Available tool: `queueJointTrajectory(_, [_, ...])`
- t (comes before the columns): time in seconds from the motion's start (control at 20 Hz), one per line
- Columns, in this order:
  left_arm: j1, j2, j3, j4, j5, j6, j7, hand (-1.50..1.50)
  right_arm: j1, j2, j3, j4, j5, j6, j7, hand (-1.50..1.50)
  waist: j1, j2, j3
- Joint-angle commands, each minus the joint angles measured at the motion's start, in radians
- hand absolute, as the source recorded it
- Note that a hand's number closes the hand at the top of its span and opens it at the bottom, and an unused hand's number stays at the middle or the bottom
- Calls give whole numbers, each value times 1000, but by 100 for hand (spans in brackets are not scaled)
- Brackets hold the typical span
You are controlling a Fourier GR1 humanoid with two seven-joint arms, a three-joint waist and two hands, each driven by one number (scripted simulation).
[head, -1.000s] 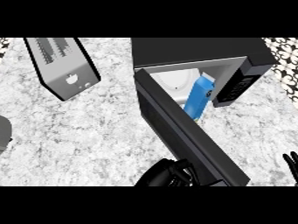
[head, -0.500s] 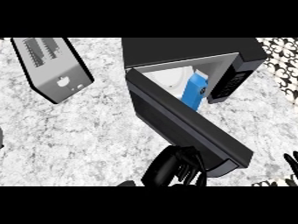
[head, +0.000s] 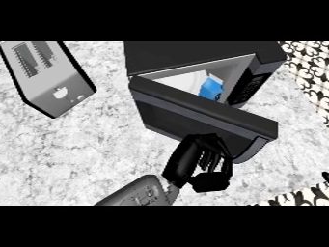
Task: Pick up the milk, place it into the microwave and close the microwave
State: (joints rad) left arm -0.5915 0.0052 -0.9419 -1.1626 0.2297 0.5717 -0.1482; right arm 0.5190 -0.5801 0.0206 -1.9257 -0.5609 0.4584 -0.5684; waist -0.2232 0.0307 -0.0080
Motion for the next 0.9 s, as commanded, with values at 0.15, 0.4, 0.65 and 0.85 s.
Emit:
queueJointTrajectory(0.15, [-151, -5, 72, 100, 136, 40, -24, 150, 24, -35, -33, -57, -57, 5, 36, -150, -27, 16, 2])
queueJointTrajectory(0.4, [-214, -5, 102, 146, 221, 54, -40, 150, 41, -67, -56, -86, -95, 15, 63, -150, -54, 21, 2])
queueJointTrajectory(0.65, [-259, -5, 130, 195, 304, 30, -74, 150, 29, -71, -72, -107, -120, -1, 77, -150, -49, 28, 3])
queueJointTrajectory(0.85, [-251, -5, 132, 224, 364, 19, -111, 150, 30, -89, -94, -127, -148, 6, 86, -150, -61, 35, 2])
